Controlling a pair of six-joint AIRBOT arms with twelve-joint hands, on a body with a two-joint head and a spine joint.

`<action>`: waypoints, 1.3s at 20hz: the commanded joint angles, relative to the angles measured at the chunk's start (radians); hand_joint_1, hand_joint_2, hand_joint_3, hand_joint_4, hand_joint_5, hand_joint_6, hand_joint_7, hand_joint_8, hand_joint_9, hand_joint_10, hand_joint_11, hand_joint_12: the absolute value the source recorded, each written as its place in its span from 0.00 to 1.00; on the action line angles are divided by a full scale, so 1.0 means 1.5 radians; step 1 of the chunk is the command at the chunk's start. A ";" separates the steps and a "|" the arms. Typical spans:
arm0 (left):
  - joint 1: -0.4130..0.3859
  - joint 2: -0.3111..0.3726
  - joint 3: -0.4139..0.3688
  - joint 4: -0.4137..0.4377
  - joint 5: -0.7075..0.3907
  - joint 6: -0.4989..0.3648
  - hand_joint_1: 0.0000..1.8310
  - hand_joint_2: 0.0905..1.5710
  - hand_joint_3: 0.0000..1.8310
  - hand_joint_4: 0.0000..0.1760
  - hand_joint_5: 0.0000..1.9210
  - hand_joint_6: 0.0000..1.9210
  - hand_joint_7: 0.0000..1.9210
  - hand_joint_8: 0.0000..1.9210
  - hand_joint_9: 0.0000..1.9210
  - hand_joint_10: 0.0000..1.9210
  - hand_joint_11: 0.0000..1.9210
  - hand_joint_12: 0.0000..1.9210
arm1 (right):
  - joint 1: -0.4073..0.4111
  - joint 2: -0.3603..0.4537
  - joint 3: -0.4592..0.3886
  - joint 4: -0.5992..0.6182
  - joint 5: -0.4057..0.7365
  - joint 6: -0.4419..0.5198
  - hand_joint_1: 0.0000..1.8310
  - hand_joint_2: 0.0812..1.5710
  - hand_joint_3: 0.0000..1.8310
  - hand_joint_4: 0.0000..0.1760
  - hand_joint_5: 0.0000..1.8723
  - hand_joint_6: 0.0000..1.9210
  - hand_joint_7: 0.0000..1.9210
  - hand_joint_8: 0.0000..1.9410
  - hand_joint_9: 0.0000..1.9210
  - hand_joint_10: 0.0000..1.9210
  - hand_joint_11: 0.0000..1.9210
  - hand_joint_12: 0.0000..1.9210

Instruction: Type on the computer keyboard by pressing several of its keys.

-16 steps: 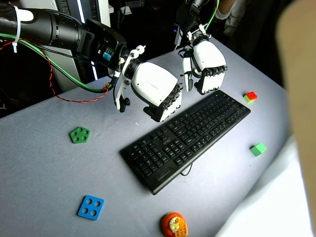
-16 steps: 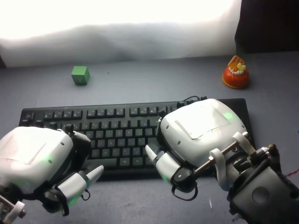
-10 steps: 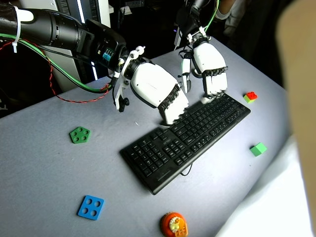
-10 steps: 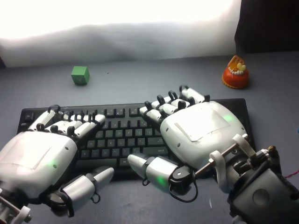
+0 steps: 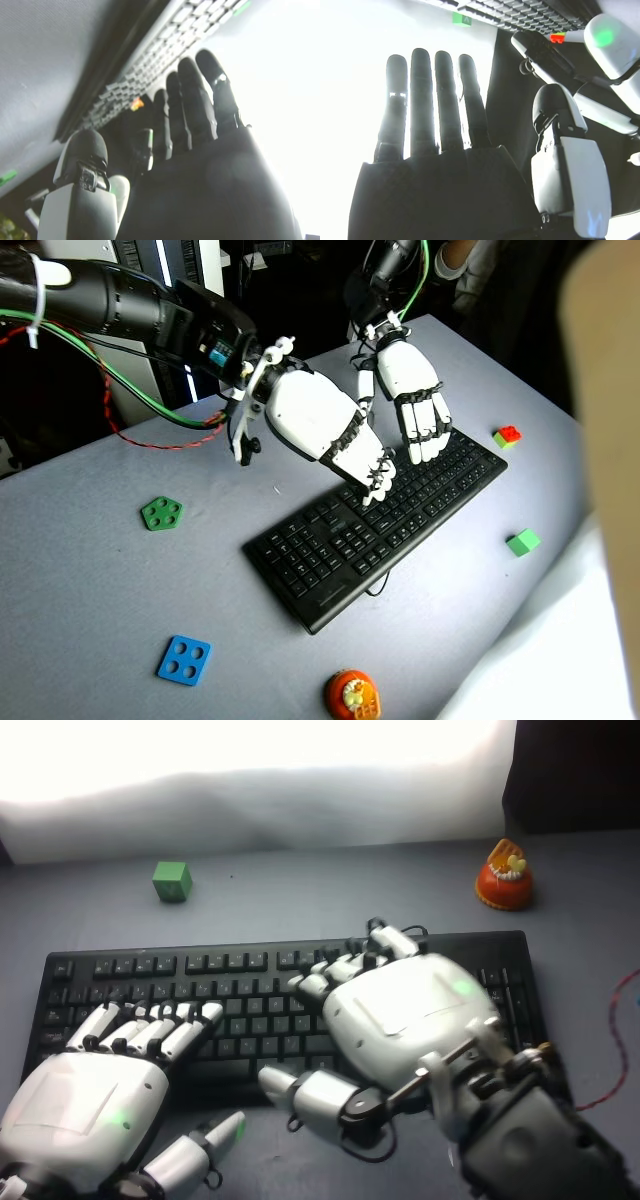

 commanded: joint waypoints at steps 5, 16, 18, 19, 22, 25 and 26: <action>0.005 -0.032 0.048 0.059 -0.096 -0.006 0.13 0.83 0.00 0.17 0.14 0.00 0.16 0.00 0.17 0.00 0.00 0.42 | 0.006 -0.058 0.049 -0.010 0.051 0.017 0.06 0.77 0.00 0.00 0.30 0.02 0.29 0.01 0.26 0.02 0.00 0.65; 0.004 -0.067 0.091 0.061 -0.108 -0.005 0.13 0.83 0.00 0.00 0.22 0.01 0.18 0.00 0.17 0.00 0.00 0.41 | 0.010 -0.159 0.143 -0.008 0.133 0.063 0.00 0.78 0.00 0.00 0.42 0.05 0.37 0.01 0.32 0.02 0.00 0.76; 0.004 -0.068 0.091 0.061 -0.108 -0.005 0.14 0.83 0.00 0.00 0.30 0.02 0.20 0.00 0.16 0.00 0.00 0.36 | 0.010 -0.171 0.147 -0.008 0.147 0.063 0.02 0.78 0.00 0.00 0.51 0.08 0.38 0.01 0.28 0.01 0.00 0.73; 0.004 -0.068 0.091 0.061 -0.108 -0.005 0.13 0.83 0.00 0.00 0.29 0.01 0.21 0.00 0.16 0.00 0.00 0.34 | 0.010 -0.175 0.148 -0.008 0.146 0.064 0.03 0.78 0.00 0.00 0.49 0.06 0.41 0.01 0.31 0.02 0.00 0.73; 0.004 -0.067 0.092 0.061 -0.108 -0.005 0.16 0.83 0.00 0.17 0.11 0.00 0.28 0.01 0.28 0.02 0.00 0.40 | 0.009 -0.181 0.159 -0.008 0.148 0.064 0.02 0.79 0.00 0.00 0.31 0.00 0.47 0.01 0.49 0.09 0.06 0.76; 0.004 -0.066 0.093 0.061 -0.108 -0.005 0.17 0.82 0.00 0.18 0.17 0.02 0.22 0.00 0.25 0.00 0.00 0.52 | 0.007 -0.180 0.161 -0.008 0.156 0.053 0.01 0.79 0.00 0.00 0.36 0.02 0.37 0.00 0.33 0.02 0.05 0.80; 0.004 -0.066 0.092 0.061 -0.108 -0.005 0.16 0.83 0.00 0.00 0.23 0.02 0.19 0.00 0.19 0.00 0.00 0.48 | 0.005 -0.178 0.160 -0.008 0.159 0.048 0.02 0.78 0.00 0.00 0.41 0.04 0.35 0.00 0.29 0.00 0.01 0.81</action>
